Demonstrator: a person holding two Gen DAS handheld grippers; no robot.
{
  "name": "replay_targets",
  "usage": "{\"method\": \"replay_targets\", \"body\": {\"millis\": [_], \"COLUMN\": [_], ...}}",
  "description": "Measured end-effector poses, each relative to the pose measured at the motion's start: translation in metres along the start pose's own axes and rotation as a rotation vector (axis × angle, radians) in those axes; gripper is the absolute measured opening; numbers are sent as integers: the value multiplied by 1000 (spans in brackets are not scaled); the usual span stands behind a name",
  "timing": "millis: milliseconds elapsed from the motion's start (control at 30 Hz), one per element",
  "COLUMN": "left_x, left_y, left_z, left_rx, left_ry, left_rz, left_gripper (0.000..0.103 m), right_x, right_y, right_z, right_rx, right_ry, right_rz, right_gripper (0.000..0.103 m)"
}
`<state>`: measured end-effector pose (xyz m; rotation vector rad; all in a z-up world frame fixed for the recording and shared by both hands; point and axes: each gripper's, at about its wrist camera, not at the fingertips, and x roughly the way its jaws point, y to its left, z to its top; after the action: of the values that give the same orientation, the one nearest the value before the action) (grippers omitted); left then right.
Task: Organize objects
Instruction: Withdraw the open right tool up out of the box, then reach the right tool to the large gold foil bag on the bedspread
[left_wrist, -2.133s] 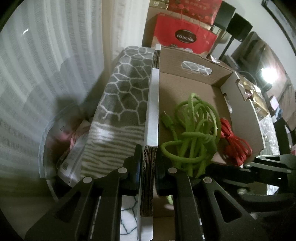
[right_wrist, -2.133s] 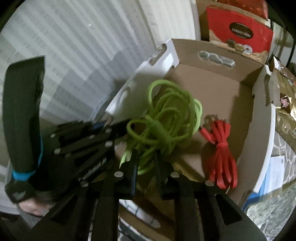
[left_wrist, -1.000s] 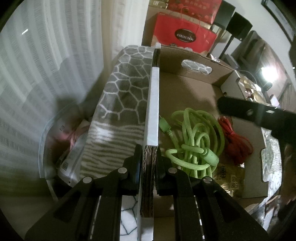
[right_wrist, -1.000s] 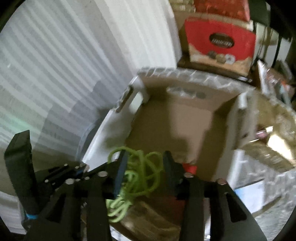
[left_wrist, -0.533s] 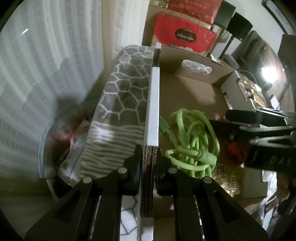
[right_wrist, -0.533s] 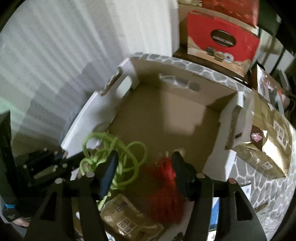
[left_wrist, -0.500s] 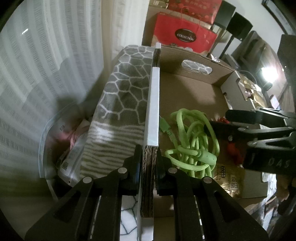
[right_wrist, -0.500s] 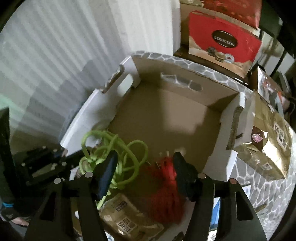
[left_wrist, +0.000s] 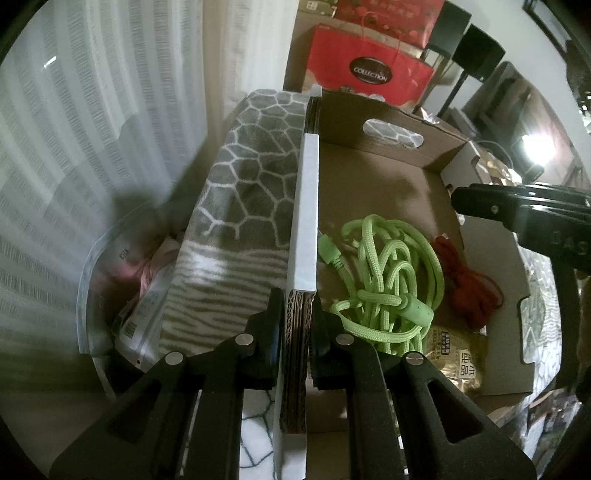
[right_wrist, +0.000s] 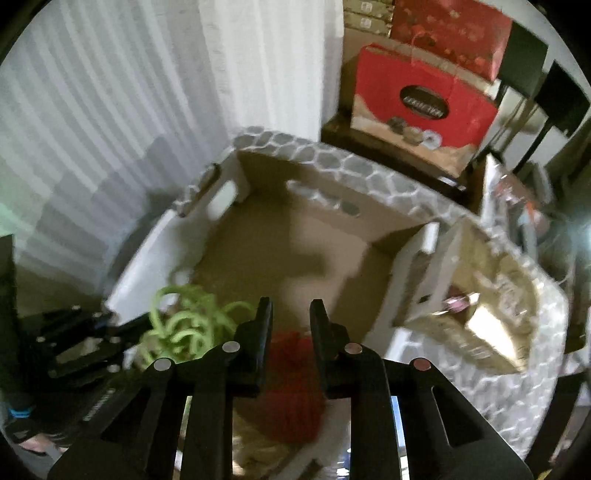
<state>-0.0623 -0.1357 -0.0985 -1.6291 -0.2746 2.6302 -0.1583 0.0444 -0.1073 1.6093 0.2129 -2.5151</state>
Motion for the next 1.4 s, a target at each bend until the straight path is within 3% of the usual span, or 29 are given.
{"method": "replay_targets", "body": {"millis": [133, 233, 400, 567, 667, 900, 1300, 1400], "left_x": [0, 0, 1, 1, 1, 1, 1, 1], "left_y": [1, 1, 1, 1, 1, 1, 1, 0], "left_z": [0, 1, 1, 1, 1, 1, 4, 4], "left_rx": [-3, -2, -3, -3, -3, -1, 1, 3], "left_ry": [1, 2, 2, 2, 2, 3, 5, 5], "left_rz": [-2, -1, -3, -3, -3, -3, 2, 6], "left_gripper": [11, 11, 11, 11, 11, 11, 11, 11], "right_x": [17, 30, 36, 25, 19, -28, -76, -84], "right_y": [9, 13, 20, 27, 28, 1, -87, -112], "right_z": [1, -2, -14, -22, -24, -25, -46, -52], "right_rx": [-86, -123, -160, -150, -140, -46, 144, 211], "right_ry": [37, 67, 95, 108, 85, -8, -74, -91], "right_rz": [-110, -144, -126, 21, 20, 92, 31, 10], "right_gripper": [20, 19, 17, 16, 17, 26, 43, 52]}}
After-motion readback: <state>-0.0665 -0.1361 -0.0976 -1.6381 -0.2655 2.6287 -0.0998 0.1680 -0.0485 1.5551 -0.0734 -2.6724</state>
